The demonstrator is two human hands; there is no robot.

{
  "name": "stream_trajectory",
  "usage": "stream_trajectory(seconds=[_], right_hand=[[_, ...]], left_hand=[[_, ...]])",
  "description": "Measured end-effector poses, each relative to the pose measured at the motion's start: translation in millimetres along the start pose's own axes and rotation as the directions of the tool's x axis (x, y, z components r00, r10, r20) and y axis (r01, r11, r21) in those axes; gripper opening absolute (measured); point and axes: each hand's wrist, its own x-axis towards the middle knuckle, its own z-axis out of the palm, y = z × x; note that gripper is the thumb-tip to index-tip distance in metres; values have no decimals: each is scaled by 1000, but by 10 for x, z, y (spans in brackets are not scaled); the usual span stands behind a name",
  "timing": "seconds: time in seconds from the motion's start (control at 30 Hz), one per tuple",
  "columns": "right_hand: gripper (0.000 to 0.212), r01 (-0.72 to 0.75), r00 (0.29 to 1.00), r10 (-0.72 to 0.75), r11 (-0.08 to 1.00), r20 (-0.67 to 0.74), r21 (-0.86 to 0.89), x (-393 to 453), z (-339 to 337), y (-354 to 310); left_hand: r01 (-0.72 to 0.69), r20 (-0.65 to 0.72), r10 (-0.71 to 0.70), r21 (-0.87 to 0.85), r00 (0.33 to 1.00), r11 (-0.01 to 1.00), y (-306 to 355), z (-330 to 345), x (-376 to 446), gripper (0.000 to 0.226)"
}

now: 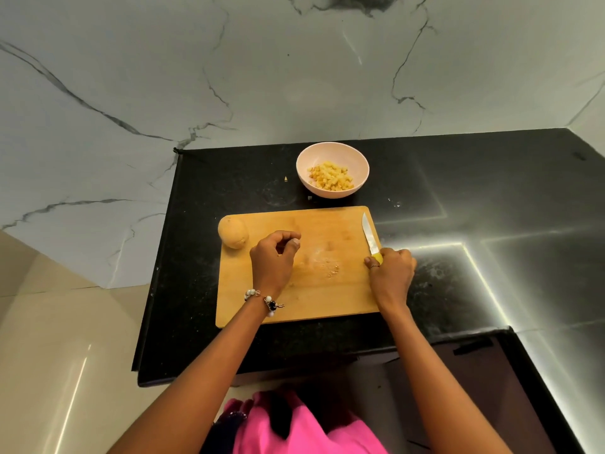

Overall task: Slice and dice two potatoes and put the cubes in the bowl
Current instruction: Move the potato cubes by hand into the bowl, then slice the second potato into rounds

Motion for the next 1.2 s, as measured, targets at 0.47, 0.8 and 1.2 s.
stream_trajectory(seconds=[0.47, 0.8, 1.2], right_hand=[[22, -65, 997, 32, 858, 72, 509, 15, -243, -256], [16, -685, 719, 132, -33, 683, 728, -154, -180, -769], [18, -742, 662, 185, 25, 727, 669, -153, -1, -862]], left_hand=[[82, -80, -86, -51, 993, 995, 21, -14, -150, 11], [213, -276, -123, 325, 953, 921, -114, -430, 307, 59], [73, 12, -99, 600, 995, 796, -394, -592, 636, 79]])
